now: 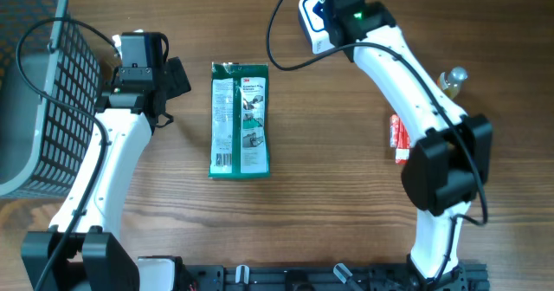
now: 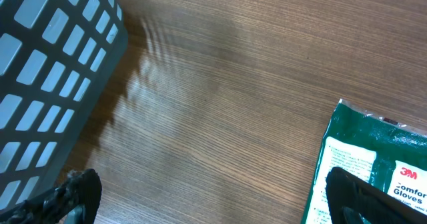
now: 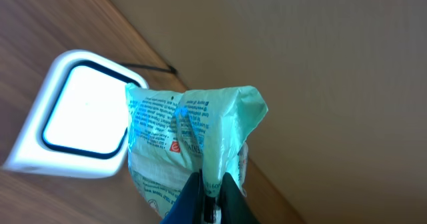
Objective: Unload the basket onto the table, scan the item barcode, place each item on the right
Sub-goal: 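Lift the wipes pouch up to the white scanner, then lower the wipes pouch right of center and release it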
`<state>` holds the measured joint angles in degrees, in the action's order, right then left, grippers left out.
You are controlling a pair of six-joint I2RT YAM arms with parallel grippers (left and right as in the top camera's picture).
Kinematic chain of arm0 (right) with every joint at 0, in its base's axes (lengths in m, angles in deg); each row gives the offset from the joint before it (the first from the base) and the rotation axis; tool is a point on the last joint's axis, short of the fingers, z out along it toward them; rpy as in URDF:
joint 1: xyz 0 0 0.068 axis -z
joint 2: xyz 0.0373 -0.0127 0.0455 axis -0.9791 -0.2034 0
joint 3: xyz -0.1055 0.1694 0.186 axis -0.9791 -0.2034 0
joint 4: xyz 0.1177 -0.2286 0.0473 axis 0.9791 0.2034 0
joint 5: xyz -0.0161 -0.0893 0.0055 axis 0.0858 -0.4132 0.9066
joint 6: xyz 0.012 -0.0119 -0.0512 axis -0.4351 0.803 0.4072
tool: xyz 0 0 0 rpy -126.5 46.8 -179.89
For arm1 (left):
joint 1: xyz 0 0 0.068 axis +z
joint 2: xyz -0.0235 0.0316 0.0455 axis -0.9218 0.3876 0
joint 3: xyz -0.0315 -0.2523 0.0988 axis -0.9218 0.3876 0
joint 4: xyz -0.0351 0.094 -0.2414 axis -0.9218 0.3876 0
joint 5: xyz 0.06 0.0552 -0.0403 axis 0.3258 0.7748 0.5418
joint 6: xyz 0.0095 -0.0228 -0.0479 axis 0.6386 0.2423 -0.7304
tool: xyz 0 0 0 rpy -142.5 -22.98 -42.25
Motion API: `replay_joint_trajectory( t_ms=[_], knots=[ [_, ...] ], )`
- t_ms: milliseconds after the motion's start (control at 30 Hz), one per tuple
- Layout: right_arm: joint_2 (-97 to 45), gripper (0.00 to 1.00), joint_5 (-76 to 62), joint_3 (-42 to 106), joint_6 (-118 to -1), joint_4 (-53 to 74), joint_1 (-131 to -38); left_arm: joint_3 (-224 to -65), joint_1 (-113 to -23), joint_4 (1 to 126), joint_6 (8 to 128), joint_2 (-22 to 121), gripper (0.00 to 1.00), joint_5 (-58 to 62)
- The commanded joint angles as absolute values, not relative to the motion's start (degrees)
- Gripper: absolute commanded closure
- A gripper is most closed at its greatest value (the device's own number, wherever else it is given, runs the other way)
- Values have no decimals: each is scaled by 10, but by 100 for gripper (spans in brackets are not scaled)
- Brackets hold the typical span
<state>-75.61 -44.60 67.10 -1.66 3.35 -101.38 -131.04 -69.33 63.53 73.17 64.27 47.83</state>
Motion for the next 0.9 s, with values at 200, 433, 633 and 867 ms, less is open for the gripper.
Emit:
replay_joint_trajectory(
  t_ms=[200, 433, 633, 867],
  knots=[
    [-811, 96, -499, 682, 8, -36, -1016, -1317, -690, 634, 737, 642, 0, 484],
    [-832, 96, -489, 682, -45, -29, -1017, -1317, -690, 634, 737, 642, 0, 484],
    [-833, 96, -445, 682, -84, -9, -1026, -1317, -690, 634, 737, 642, 0, 484],
    [-833, 96, -366, 682, -86, 54, -1036, -1317, -690, 634, 737, 642, 0, 484]
  ],
)
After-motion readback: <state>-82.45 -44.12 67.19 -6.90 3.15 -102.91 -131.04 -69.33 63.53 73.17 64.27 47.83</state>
